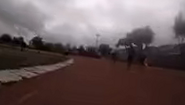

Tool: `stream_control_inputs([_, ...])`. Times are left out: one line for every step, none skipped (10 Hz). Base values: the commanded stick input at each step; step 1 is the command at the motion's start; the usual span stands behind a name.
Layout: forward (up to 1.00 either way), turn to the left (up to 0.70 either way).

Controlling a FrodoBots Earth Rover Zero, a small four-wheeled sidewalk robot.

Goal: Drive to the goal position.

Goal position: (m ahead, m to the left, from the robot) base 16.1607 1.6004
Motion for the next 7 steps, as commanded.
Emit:
stream_control_inputs([0.7,0.08])
stream_control_inputs([0.7,0.08])
stream_control_inputs([0.7,0.06])
stream_control_inputs([0.7,0.02])
stream_control_inputs([0.7,0.02])
stream_control_inputs([0.7,0.0])
stream_control_inputs([0.7,0.03])
